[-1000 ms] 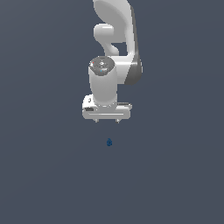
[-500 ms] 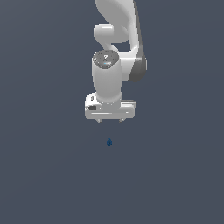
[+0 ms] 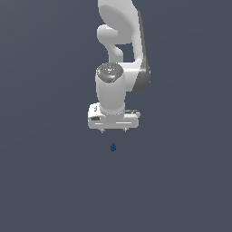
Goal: Pick up the object and move it to a goal position.
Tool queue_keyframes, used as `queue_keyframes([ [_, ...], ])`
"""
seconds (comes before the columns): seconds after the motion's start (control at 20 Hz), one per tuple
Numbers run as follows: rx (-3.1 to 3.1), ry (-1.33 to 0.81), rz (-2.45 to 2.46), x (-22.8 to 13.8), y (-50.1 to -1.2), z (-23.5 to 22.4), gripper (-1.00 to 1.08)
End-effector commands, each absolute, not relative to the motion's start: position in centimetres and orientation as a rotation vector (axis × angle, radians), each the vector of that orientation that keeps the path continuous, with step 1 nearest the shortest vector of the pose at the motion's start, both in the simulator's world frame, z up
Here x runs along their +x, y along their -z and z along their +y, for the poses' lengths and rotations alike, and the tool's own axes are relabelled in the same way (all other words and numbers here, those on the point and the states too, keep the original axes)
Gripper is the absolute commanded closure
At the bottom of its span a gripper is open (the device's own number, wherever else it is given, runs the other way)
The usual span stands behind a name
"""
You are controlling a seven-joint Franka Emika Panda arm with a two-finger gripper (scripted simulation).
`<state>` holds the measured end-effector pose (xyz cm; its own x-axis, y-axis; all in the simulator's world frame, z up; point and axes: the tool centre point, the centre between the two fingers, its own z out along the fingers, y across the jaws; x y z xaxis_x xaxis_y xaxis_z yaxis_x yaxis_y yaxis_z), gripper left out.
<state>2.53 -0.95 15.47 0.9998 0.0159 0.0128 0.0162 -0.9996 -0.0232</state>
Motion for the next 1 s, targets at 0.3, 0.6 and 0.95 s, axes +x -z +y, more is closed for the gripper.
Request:
queue_keyframes([
  [0.3,-3.135,0.005,-0.067,4.1,-10.9,-1.4,-0.92],
  [0.6,-3.14,0.0,-0.082,4.6,-9.3,-1.5,-0.92],
  [0.95,-3.14,-0.002,-0.081,4.5,-8.7,-1.5,-0.92],
])
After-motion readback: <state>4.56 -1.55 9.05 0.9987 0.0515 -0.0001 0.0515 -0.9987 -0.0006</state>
